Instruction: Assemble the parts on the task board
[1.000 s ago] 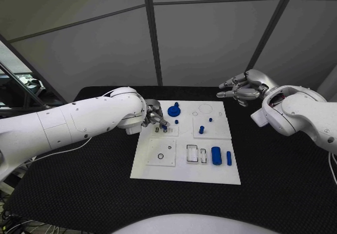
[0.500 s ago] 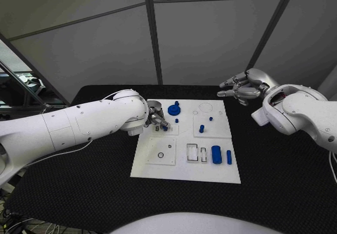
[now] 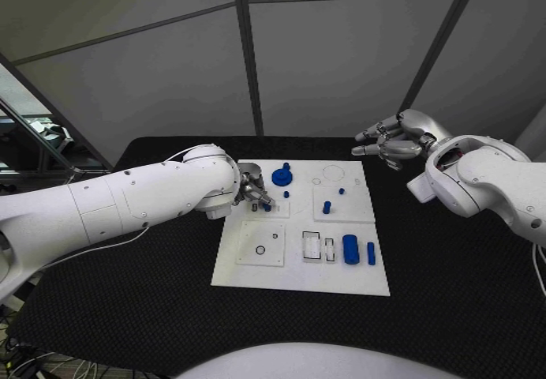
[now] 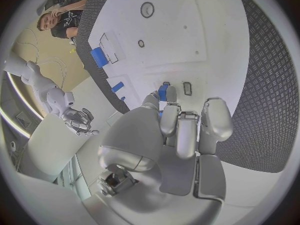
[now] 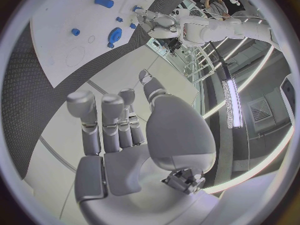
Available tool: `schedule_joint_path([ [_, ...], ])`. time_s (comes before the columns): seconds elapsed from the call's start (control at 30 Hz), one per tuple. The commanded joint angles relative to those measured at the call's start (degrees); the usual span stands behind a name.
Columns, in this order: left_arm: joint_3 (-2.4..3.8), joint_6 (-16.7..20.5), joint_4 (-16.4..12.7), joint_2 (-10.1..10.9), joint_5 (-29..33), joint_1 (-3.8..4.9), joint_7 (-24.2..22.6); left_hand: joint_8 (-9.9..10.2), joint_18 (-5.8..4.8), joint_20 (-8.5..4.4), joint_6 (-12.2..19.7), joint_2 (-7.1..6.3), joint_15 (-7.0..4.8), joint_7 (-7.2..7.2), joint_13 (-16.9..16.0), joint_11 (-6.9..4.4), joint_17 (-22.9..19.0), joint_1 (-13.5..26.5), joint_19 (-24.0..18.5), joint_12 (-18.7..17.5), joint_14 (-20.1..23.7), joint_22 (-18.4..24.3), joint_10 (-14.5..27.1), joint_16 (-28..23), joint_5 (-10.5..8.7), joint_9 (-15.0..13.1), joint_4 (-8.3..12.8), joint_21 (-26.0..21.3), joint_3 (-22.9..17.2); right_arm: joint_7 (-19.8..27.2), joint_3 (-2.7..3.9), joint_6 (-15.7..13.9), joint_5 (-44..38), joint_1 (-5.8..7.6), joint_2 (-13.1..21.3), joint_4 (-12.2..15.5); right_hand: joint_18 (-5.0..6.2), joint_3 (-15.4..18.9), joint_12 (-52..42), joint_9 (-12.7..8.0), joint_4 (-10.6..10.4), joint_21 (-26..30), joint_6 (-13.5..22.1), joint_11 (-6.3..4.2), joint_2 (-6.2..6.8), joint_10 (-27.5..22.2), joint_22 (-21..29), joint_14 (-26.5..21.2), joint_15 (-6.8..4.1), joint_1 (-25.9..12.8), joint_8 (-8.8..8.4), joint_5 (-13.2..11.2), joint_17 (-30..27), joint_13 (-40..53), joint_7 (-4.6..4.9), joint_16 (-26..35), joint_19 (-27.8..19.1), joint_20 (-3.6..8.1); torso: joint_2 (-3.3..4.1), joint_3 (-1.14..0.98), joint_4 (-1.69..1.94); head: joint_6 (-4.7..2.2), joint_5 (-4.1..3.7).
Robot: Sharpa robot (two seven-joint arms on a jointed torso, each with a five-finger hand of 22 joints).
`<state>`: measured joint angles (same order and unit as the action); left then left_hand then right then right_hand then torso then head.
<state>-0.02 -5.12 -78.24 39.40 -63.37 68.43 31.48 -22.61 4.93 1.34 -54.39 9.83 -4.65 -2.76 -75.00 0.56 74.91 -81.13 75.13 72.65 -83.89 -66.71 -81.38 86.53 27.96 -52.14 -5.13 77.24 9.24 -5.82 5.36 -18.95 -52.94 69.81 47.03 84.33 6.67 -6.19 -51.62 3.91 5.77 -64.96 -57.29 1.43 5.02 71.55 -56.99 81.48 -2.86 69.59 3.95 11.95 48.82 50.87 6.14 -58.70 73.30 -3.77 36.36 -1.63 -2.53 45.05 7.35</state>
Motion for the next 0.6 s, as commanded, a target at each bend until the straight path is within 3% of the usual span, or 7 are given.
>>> schedule_joint_path([
  [0.03, 0.04, -1.10, -0.11, 0.07, -0.57, 0.05, 0.42, 0.00, 0.07, 0.15, -0.87, 1.60, -0.38, 0.61, -8.32, -2.38, 11.47, -1.04, 0.33, 0.21, -5.10, -0.11, -3.09, 0.08, 0.52, -0.27, 5.09, 0.16, -5.31, 0.39, 0.05, 0.44, 0.14, 0.12, -0.06, 0.01, 0.40, 0.01, 0.17, -0.04, 0.31, 0.18, 0.43, -0.03, -0.52, -0.26, 0.05, 0.40, 0.09, 0.01, -0.27, 0.35, -0.05, -0.05, 0.15, 0.30, 0.30, 0.16, -0.01, 0.00, 0.01, 0.05, 0.00],
  [0.33, 0.04, -1.97, -0.39, 0.22, -0.57, 0.04, 0.56, 0.28, 0.07, 0.16, -1.12, 1.07, -0.37, 0.60, -8.47, -2.38, 11.58, 0.57, 0.31, 0.14, -5.13, -0.27, -3.21, 0.17, 1.76, -1.20, 6.26, 0.14, -7.27, 0.42, 0.05, 0.56, 0.14, 0.12, -0.18, -0.18, 0.40, 0.01, 0.17, -0.04, 0.31, 0.18, 0.43, -0.03, -0.52, -0.26, 0.05, 0.40, 0.09, 0.01, -0.27, 0.35, -0.05, -0.05, 0.15, 0.30, 0.30, 0.16, 0.01, 0.03, -0.01, 0.13, 0.06],
  [0.6, 0.04, -1.84, -0.25, 0.17, -0.57, 0.04, 0.67, 0.94, 0.07, 0.18, -1.44, -0.06, -0.36, 0.60, -8.68, -2.38, 11.63, 4.25, 0.29, -0.22, -5.14, -0.56, -3.36, 0.18, 2.41, -2.94, 8.39, 0.06, -11.65, 0.42, 0.04, 0.62, 0.14, 0.12, -0.24, -0.27, 0.41, 0.01, 0.18, -0.04, 0.32, 0.21, 0.43, -0.03, -0.52, -0.26, 0.08, 0.40, 0.09, 0.00, -0.27, 0.36, -0.08, -0.07, 0.15, 0.33, 0.29, 0.16, 0.00, 0.00, 0.03, 0.19, 0.05],
])
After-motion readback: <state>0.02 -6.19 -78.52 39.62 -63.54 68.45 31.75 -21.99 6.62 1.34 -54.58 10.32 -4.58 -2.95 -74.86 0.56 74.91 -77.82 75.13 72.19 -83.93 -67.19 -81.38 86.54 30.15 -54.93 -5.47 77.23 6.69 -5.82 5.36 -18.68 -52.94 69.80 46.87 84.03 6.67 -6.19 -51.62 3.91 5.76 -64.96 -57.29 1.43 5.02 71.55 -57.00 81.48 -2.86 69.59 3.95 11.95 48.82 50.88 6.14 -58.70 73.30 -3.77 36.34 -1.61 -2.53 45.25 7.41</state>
